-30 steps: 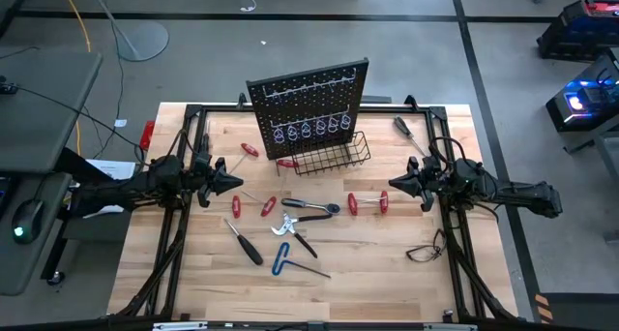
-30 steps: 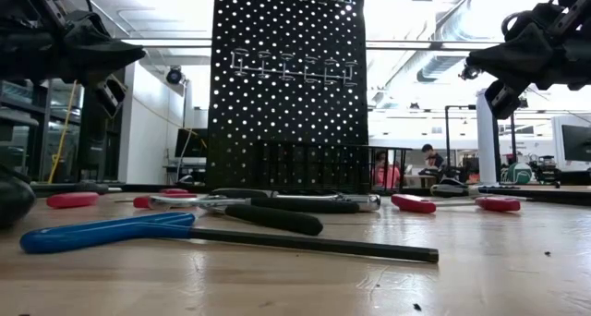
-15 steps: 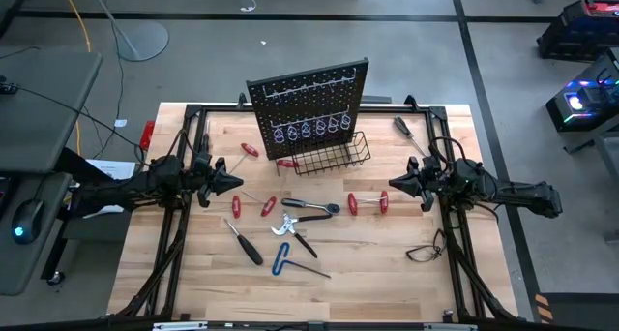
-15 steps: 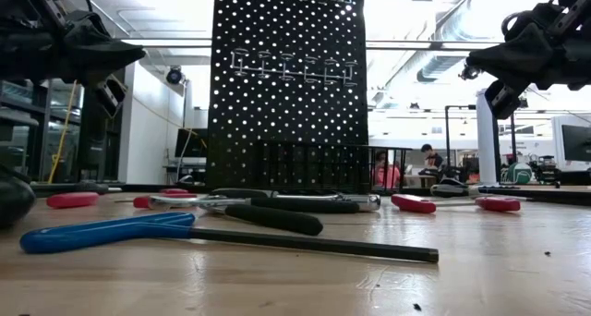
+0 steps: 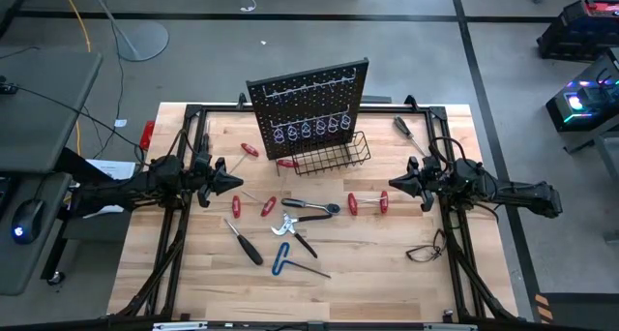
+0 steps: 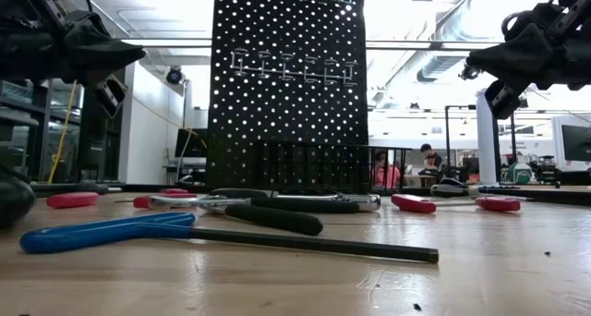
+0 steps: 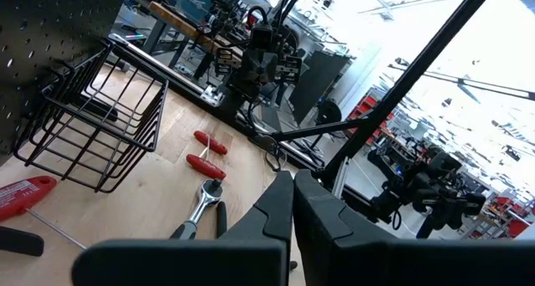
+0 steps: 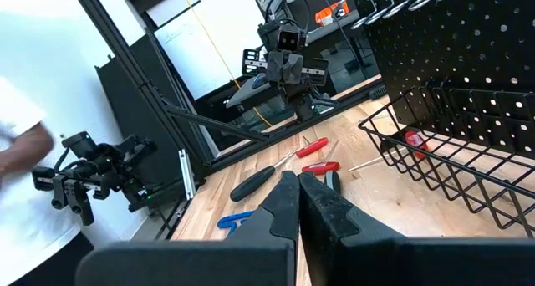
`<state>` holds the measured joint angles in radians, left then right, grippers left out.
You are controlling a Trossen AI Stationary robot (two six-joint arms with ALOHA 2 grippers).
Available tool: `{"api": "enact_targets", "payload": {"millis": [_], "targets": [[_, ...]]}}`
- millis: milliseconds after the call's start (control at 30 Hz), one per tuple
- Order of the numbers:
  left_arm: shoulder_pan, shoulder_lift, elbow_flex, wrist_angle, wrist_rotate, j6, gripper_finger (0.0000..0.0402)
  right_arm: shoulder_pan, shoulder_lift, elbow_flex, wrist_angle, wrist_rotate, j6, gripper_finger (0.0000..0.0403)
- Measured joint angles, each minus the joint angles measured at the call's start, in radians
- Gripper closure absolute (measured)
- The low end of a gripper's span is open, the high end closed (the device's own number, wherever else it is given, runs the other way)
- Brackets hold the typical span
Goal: Hang tools onto peg board
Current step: Hang the red allen wrench on the peg board
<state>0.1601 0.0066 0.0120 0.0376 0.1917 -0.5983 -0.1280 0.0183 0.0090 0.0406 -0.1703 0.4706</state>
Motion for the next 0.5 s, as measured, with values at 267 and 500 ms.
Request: {"api": "enact_targets", "payload": {"millis": [267,500], "targets": [[0.000,0.000,0.000,0.000,0.000,0.000,0.0401,0.000,0.000,0.000,0.000,-0.005,0.000,0.0402],[0.000,0.000,0.000,0.000,0.000,0.000,0.0401,0.000,0.000,0.000,0.000,-0.004,0.000,0.0402]]}}
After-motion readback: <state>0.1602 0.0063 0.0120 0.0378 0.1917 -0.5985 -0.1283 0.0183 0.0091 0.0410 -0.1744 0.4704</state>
